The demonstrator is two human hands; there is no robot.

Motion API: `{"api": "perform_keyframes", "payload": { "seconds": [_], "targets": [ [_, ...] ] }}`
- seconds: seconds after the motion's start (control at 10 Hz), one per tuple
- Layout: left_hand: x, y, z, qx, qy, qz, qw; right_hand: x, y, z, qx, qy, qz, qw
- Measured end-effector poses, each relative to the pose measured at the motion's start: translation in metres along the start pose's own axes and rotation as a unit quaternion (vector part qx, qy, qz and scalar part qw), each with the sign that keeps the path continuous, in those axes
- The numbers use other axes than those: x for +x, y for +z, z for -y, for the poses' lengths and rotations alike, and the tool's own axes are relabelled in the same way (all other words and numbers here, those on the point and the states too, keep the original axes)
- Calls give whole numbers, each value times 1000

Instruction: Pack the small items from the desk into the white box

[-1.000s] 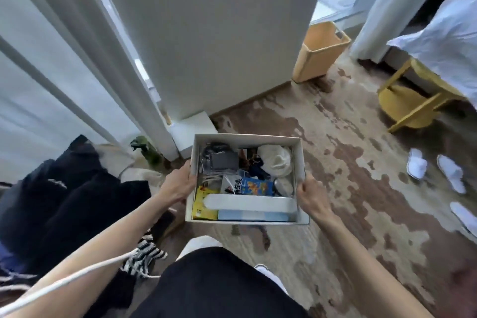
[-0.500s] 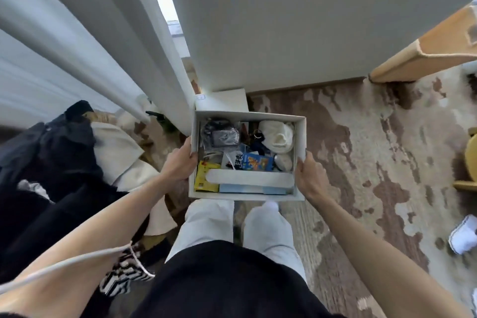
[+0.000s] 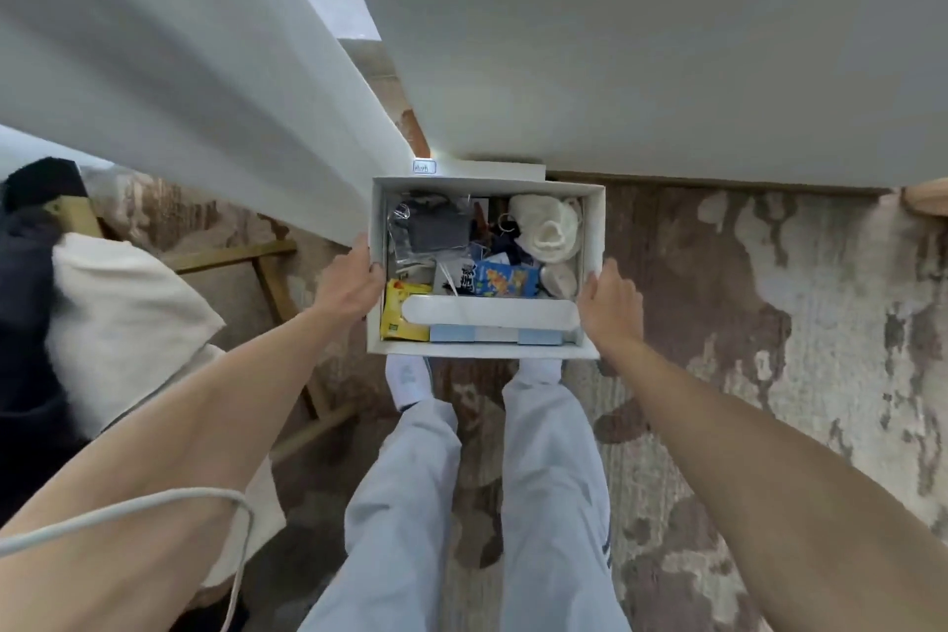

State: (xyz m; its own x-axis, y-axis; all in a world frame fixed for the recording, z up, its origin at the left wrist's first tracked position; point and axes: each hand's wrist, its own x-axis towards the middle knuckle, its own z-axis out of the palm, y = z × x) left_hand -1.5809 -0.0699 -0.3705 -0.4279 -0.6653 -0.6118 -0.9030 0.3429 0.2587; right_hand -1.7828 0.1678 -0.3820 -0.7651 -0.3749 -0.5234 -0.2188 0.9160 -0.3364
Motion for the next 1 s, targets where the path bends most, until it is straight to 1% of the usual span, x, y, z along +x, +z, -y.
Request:
{"api": "perform_keyframes", "payload": {
  "seconds": [0.1,0.2,0.4,0.5,0.6,0.7,0.8,0.9,1.0],
  "targets": [
    [38,23,8,-13,-8,12,1000,37,29,1,15,19,8,1000],
    [80,39,16,-8,-8,18,1000,70,57,0,7,21,-3,1000],
    [151,60,22,-22,-32,-7,999,127,98,12,6,33,-23,999],
    [179,66,23,-23,-26,-21,999,152,112,18,-1,19,-16,1000],
    [199,70,21,-14,-31,-30,999,170,122,24,8,24,-34,999],
    [213,74,16,-1,-41,-27,999,178,125,26,28,46,-46,997],
    [206,65,13,-37,-59,14,997,171,108,34,64,64,-22,996],
    [178,41,10,-100,-97,57,989,150,76,36,68,70,20,995],
    [142,13,-2,-91,-75,95,988,123,41,36,85,84,67,990]
  ]
}}
